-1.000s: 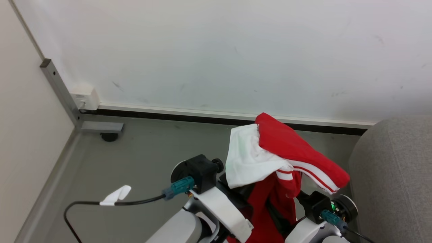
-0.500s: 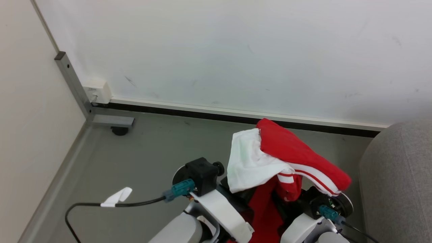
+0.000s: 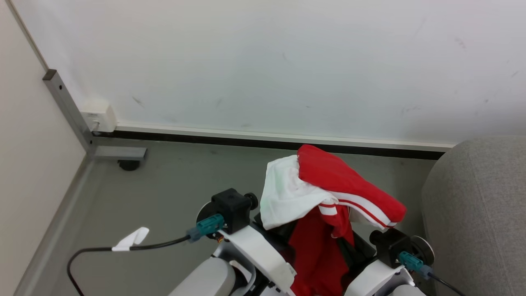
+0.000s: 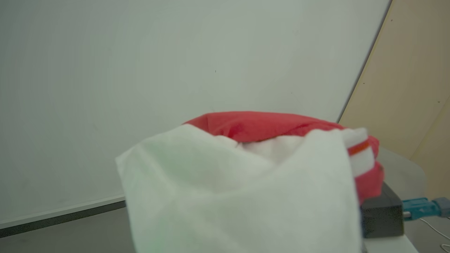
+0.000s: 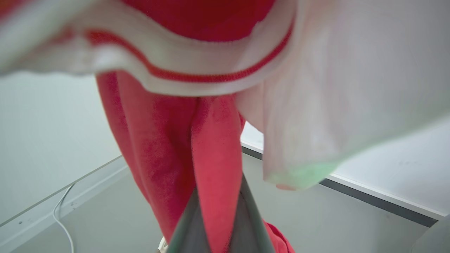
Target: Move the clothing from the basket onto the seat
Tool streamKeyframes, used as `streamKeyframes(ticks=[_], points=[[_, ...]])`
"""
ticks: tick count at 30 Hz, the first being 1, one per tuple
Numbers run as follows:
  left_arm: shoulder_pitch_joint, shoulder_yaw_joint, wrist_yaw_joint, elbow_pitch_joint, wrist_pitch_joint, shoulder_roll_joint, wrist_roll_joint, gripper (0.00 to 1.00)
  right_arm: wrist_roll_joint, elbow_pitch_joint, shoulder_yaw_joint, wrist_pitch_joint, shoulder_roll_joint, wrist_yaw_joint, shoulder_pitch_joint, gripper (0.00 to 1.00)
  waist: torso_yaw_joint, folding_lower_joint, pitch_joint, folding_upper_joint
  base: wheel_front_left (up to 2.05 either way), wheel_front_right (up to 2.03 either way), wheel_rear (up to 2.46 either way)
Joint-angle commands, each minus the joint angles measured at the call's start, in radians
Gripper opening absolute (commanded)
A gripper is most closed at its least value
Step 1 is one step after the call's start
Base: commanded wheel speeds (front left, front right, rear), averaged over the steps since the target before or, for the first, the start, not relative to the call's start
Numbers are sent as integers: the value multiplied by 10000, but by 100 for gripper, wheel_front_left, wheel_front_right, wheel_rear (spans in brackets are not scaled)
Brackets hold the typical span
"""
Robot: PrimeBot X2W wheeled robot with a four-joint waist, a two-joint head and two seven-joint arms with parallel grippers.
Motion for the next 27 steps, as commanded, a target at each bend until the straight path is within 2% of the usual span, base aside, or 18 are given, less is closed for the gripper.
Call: streamKeyframes(ticks=[1, 2, 3, 4, 5, 6, 17, 27], points=[[83, -13, 38, 50, -35, 70, -138, 0, 119, -157, -177, 5, -22, -21, 152, 0, -84, 0, -8, 0, 0, 0, 0], [94, -22, 49, 66, -42, 74, -135, 0, 142, -212, -272, 5, -26, -21, 169, 0, -112, 0, -9, 0, 0, 0, 0], [108, -14, 76, 74, -79, 72, -128, 14, 159, -255, -348, 5, -40, -21, 179, 0, -140, 0, -13, 0, 0, 0, 0], [135, 4, 64, 72, -100, 49, -163, 45, 165, -312, -455, 5, -61, -21, 186, 0, -167, 0, -18, 0, 0, 0, 0], [155, 1, 72, 76, -118, 36, -166, 92, 194, -378, -563, 5, -68, -21, 210, 0, -192, 0, -21, 0, 0, 0, 0], [167, 0, 96, 77, -127, 32, -162, 100, 229, -435, -718, 5, -70, -21, 244, 0, -215, 0, -23, 0, 0, 0, 0], [396, -86, 174, 165, -189, 130, -207, 100, 172, -1261, -2059, 1, -255, -21, 446, 0, -619, 0, 13, 0, 0, 0, 0], [507, -172, 144, 256, -610, 416, 103, 100, 72, -1941, -2968, 1, -647, -21, 693, 0, -1667, 0, 120, 0, 0, 0, 0]])
